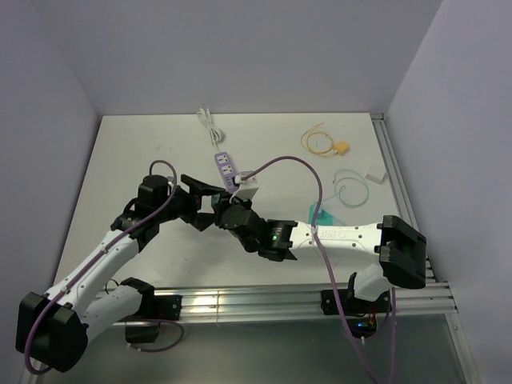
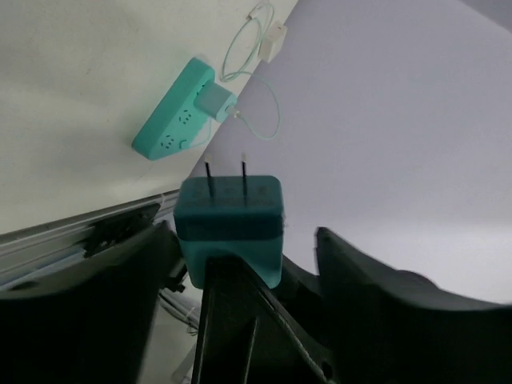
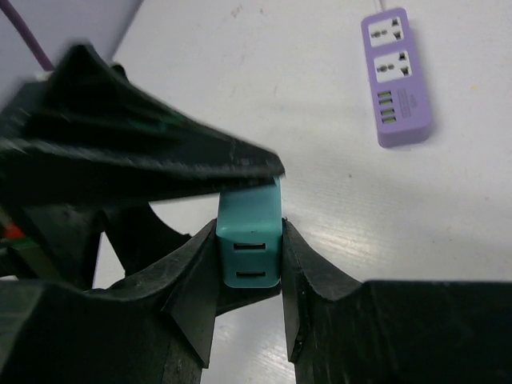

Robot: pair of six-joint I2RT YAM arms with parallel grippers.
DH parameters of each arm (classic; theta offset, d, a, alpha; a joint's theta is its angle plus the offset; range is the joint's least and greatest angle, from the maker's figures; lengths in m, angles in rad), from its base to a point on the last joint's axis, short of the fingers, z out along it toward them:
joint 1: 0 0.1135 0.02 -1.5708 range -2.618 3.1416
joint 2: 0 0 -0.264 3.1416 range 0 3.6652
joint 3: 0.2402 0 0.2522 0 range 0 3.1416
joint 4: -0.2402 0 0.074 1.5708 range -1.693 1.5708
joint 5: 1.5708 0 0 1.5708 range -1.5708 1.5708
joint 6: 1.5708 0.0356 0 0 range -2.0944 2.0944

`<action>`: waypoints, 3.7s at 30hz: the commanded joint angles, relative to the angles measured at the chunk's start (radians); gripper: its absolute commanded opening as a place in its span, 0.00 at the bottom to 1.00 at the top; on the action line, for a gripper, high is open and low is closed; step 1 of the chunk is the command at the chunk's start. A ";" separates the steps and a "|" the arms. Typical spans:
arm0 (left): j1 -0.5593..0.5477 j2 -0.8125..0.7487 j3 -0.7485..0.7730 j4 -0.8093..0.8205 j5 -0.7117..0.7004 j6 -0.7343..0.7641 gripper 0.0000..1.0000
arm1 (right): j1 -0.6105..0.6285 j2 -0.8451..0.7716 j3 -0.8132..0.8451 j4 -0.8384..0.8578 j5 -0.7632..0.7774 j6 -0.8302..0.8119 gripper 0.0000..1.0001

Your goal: Insert the plug

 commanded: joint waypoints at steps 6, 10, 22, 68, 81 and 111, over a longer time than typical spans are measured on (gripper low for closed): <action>0.010 0.041 0.039 -0.039 -0.034 0.185 1.00 | -0.005 -0.036 0.127 -0.401 0.037 0.188 0.00; 0.039 0.038 0.016 -0.029 -0.033 0.207 0.99 | -0.008 -0.075 0.153 -0.634 0.028 0.342 0.00; 0.132 -0.002 0.051 -0.186 -0.197 0.424 0.99 | -0.141 -0.164 0.308 -1.198 -0.196 0.482 0.00; 0.129 0.062 0.085 -0.081 0.048 0.744 0.97 | -0.608 -0.117 0.103 -1.285 -0.271 0.257 0.00; 0.129 0.074 0.117 -0.104 0.024 0.747 0.99 | -0.654 -0.056 0.083 -1.199 -0.268 0.199 0.00; 0.129 0.073 0.099 -0.076 0.064 0.737 0.99 | -0.675 0.024 0.060 -1.164 -0.284 0.133 0.00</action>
